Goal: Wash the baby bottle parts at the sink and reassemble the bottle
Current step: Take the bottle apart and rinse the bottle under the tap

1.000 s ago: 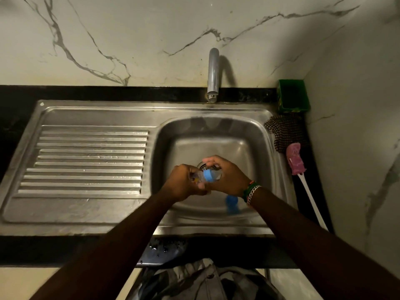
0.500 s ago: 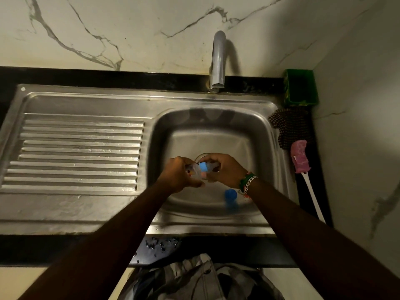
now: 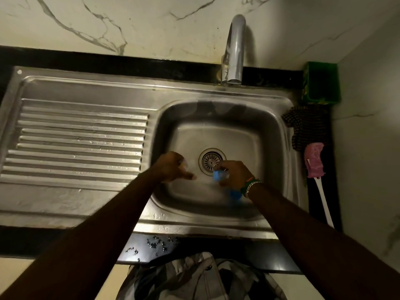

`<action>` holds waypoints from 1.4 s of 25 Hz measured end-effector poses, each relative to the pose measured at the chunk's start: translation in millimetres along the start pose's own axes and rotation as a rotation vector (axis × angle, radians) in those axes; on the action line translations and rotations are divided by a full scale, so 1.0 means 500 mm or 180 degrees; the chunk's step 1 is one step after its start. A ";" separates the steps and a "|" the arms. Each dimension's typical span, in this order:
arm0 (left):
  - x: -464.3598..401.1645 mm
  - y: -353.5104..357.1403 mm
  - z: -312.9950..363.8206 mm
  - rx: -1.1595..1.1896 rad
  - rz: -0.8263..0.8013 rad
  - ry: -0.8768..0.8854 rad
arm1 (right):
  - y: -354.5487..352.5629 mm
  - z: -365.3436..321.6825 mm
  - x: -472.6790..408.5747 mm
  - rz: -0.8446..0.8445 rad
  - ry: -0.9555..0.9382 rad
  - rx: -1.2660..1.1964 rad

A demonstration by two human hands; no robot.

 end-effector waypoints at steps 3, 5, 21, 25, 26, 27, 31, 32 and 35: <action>0.000 0.012 0.029 0.0455 0.0391 0.0297 | 0.071 0.015 -0.002 -0.0207 -0.0037 0.1312; -0.004 0.030 0.031 0.0592 0.0498 0.0391 | 0.118 0.022 -0.006 -0.0398 -0.0037 0.1692; 0.020 -0.008 0.087 0.1395 0.0984 0.0957 | -0.132 -0.085 0.016 0.1232 -0.0263 -0.0309; 0.014 -0.045 0.167 0.1609 0.1178 0.1132 | -0.340 -0.170 -0.034 0.1423 -0.0341 -0.0534; 0.013 -0.052 0.183 0.1639 0.1195 0.1141 | -0.352 -0.195 -0.058 0.1273 -0.0392 -0.0314; 0.012 -0.059 0.198 0.1680 0.1204 0.1155 | -0.354 -0.220 -0.077 0.1161 -0.0465 -0.0130; 0.008 -0.076 0.222 0.1987 0.1214 0.1170 | -0.332 -0.260 -0.113 0.1073 -0.0421 0.0044; 0.007 -0.079 0.225 0.2012 0.1216 0.1162 | -0.330 -0.266 -0.117 0.1066 -0.0500 0.0122; -0.003 -0.084 0.235 0.1883 0.1182 0.1180 | -0.341 -0.275 -0.108 0.1255 -0.0741 0.0257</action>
Point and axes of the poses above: each hand's wrist, its own x-axis away from the middle knuckle, its own y-axis out of the palm, z = x × y, the point moved 6 cm from there along -x, towards the middle knuckle, and after that the axes turned 6 degrees about y, right-handed, at the moved point
